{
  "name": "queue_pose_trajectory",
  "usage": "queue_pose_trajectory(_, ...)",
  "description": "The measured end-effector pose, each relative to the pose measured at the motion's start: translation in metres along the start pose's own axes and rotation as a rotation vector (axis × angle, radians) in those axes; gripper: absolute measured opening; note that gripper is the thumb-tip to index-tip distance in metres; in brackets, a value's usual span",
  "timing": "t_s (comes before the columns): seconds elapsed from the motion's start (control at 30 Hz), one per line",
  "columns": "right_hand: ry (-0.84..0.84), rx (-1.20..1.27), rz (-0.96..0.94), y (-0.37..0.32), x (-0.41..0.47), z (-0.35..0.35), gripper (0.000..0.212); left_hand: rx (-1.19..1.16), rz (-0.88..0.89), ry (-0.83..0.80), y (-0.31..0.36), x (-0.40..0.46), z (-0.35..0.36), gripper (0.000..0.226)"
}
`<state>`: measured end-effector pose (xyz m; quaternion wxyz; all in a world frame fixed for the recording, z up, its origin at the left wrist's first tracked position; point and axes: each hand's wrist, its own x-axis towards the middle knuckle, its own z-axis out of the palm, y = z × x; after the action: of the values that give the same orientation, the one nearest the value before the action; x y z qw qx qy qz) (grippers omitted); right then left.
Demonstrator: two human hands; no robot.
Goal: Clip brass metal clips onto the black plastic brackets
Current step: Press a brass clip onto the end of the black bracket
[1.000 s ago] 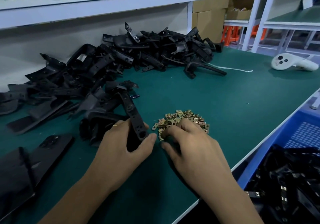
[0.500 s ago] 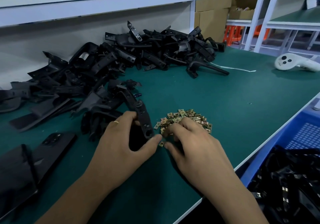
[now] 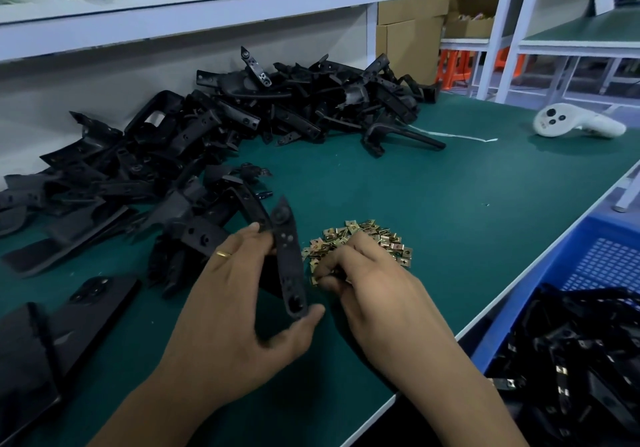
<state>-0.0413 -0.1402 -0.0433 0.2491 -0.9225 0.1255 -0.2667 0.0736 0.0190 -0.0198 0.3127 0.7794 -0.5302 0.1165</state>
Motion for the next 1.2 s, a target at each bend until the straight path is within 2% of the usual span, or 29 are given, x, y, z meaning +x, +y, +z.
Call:
queue_pose_trajectory(0.13,0.072,0.161,0.047,0.005,0.002,0.0,0.002,0.123,0.049,-0.034,-0.001,0.0,0.004,0.048)
queue_pose_trajectory(0.27,0.093,0.324,0.121,0.01,0.001,-0.001,0.014,0.162,0.016,-0.045,-0.011,0.001,0.007,0.056)
queue_pose_trajectory(0.37,0.098,0.346,0.117,0.011,0.001,-0.003,0.018,0.176,-0.082,-0.095,-0.013,-0.001,0.013,0.065)
queue_pose_trajectory(0.6,0.152,0.302,0.095,0.007,0.003,-0.004,0.016,0.169,-0.107,-0.145,-0.014,-0.004,0.009,0.073)
queue_pose_trajectory(0.77,0.166,0.405,0.133,0.009,0.001,-0.004,0.022,0.19,-0.035,-0.071,-0.013,-0.003,0.008,0.07)
queue_pose_trajectory(0.9,0.164,0.579,0.172,0.01,-0.001,-0.004,0.022,0.179,0.007,-0.044,-0.016,-0.003,0.005,0.07)
queue_pose_trajectory(1.03,0.141,0.642,0.137,0.011,0.0,-0.006,0.013,0.366,0.063,-0.09,-0.016,0.001,-0.001,0.075)
queue_pose_trajectory(1.2,0.122,0.64,0.138,0.009,-0.001,-0.005,0.013,0.329,0.102,-0.157,-0.009,0.001,0.002,0.076)
